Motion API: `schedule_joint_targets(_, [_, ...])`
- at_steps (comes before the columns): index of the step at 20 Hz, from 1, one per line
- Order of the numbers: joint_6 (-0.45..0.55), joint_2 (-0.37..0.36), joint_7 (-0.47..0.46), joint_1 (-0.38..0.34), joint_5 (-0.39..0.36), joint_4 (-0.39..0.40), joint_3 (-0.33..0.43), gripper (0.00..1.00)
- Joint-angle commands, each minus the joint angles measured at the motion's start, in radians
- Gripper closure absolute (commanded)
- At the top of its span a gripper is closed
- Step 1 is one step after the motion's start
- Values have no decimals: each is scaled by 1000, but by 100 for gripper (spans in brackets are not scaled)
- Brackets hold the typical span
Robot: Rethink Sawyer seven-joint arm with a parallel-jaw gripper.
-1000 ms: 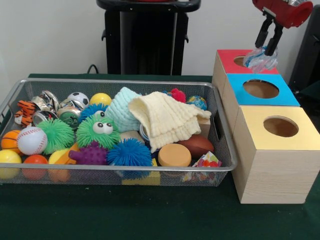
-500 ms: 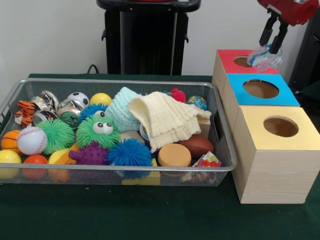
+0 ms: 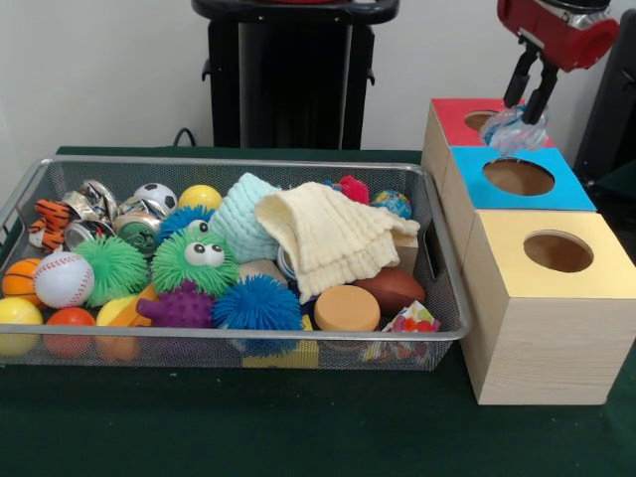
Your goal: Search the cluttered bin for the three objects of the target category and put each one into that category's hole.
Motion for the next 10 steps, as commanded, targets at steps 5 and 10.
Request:
schedule_joint_targets(5, [-93, 57, 63, -53, -5, 60, 141, 100])
schedule_joint_targets(10, [-61, 57, 86, -48, -9, 42, 138, 100])
